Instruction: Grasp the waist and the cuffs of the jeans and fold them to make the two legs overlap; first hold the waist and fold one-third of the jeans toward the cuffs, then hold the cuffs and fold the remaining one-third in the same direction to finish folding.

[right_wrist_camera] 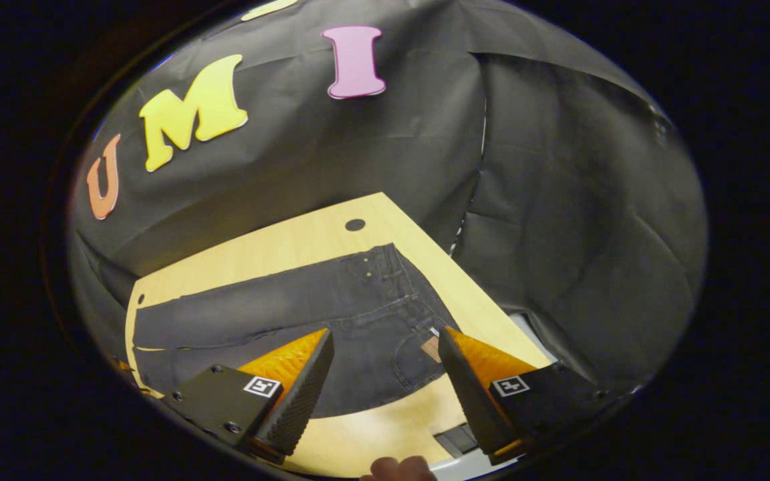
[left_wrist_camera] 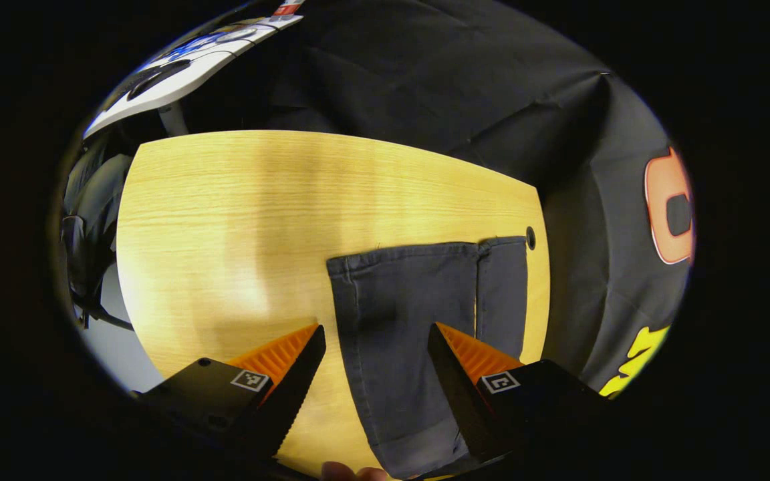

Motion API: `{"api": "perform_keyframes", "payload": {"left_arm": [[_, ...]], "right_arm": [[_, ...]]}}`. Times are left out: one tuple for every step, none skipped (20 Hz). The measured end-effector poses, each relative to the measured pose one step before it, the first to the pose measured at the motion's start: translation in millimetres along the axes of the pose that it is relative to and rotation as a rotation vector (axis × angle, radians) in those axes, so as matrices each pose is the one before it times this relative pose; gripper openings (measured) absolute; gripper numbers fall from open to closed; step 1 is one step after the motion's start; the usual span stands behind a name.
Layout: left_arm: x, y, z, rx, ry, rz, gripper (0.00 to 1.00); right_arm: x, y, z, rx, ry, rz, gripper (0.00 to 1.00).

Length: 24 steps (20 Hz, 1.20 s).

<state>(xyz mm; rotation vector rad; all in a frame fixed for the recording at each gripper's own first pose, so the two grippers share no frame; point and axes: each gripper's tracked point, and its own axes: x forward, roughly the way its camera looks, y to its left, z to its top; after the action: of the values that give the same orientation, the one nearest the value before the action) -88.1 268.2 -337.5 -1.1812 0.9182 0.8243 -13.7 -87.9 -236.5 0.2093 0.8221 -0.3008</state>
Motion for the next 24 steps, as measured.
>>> {"api": "perform_keyframes", "payload": {"left_arm": [[6.64, 2.85, 3.71, -0.01146, 0.00540, 0.02945, 0.99], [4.91, 0.86, 3.83, -0.00633, -0.00105, 0.02380, 0.99], [4.47, -1.80, 3.43, -0.00202, -0.00366, 0.01646, 0.99], [3.13, -3.21, 2.66, -0.00283, 0.00247, 0.00812, 0.99], [3.38, -6.55, 2.95, 0.00127, 0.00136, -0.00928, 0.99], [1.62, -1.77, 1.99, 0.00620, 0.00222, 0.02180, 0.99], [1.19, -2.35, 1.28, -0.00379, 0.00852, 0.01367, 0.99], [2.06, -3.19, 2.14, -0.00516, 0.00422, 0.00498, 0.98], [2.13, -4.32, 0.43, 0.00174, 0.00215, 0.00571, 0.99], [0.19, -0.88, -0.50, 0.00826, 0.00754, 0.01513, 0.99], [2.73, -0.24, 0.69, 0.00013, 0.00590, 0.01262, 0.98], [-0.52, -1.15, 2.21, -0.01218, 0.00474, 0.01309, 0.98], [3.00, 1.01, -0.25, -0.01005, 0.01357, 0.01579, 0.99], [0.38, 3.31, -0.21, -0.00988, 0.01098, 0.01823, 0.98], [1.39, 2.46, 0.32, -0.00381, 0.00441, 0.01022, 0.93], [0.10, 1.97, -1.79, -0.00575, 0.00545, -0.00074, 0.89], [0.49, 2.08, 0.77, -0.00429, -0.00295, -0.01418, 0.78], [-0.13, 4.47, 1.23, -0.02556, -0.01197, -0.00878, 0.72], [-0.75, 2.12, 1.14, -0.04288, -0.00825, -0.02000, 0.56], [0.58, -1.02, -0.32, -0.03533, -0.00013, -0.03625, 0.40], [-0.14, 0.41, -0.79, -0.02477, 0.00055, -0.03289, 0.24], [1.01, -0.65, 0.49, -0.01865, 0.00230, -0.02888, 0.19], [1.17, -1.10, -0.93, -0.01409, 0.00275, -0.01871, 0.12], [0.80, -0.97, -0.35, -0.01050, 0.00149, -0.01100, 0.09]], "right_arm": [[0.94, -5.70, 0.32, 0.00633, 0.00331, -0.00654, 0.98], [1.24, -2.73, 2.66, 0.00753, 0.00018, -0.00226, 0.97], [-1.70, -0.44, 2.00, 0.00777, 0.00088, 0.00101, 0.97], [1.13, -2.82, 1.91, -0.00157, 0.00173, -0.00181, 0.97], [4.59, -5.23, -0.21, -0.00457, 0.00515, -0.00697, 0.97], [3.17, -3.90, -0.77, 0.00080, 0.00724, -0.00347, 0.97], [2.64, -3.00, -0.50, 0.00704, 0.01105, -0.00371, 0.97], [3.39, -3.32, 0.37, 0.01188, 0.00551, -0.00417, 0.97], [3.94, -5.43, 0.57, 0.01170, 0.00577, -0.00796, 0.97], [3.52, -5.87, -0.70, 0.01195, 0.01047, -0.00994, 0.97], [3.18, -5.53, -1.87, 0.01486, 0.01102, -0.00530, 0.97], [5.01, -5.58, -2.60, 0.01612, 0.01529, -0.00778, 0.98], [5.17, -6.54, -5.41, 0.01395, 0.01741, -0.00760, 0.99], [5.00, -4.80, -4.31, 0.01720, 0.01713, -0.00385, 0.97], [4.84, -3.71, -4.78, 0.01593, 0.01844, -0.00578, 0.97], [3.80, -3.72, -3.34, 0.01248, 0.01498, -0.00340, 0.97], [4.79, -5.23, -4.26, 0.00986, 0.01294, -0.00854, 0.97], [5.10, -3.63, -3.51, 0.00636, 0.00935, -0.00425, 0.97], [4.77, -4.06, -3.33, 0.00334, 0.01241, -0.01059, 0.99], [6.10, -3.30, -3.73, 0.00905, 0.01132, -0.00186, 0.97], [5.02, -1.85, -4.29, 0.01882, 0.01586, 0.00111, 0.99], [4.01, 0.23, -4.35, 0.03372, 0.02346, 0.01188, 0.99], [2.85, 1.07, -5.40, 0.05556, 0.02454, 0.02267, 0.99], [4.00, 1.37, -5.18, 0.07256, 0.03178, 0.02394, 0.99]]}}
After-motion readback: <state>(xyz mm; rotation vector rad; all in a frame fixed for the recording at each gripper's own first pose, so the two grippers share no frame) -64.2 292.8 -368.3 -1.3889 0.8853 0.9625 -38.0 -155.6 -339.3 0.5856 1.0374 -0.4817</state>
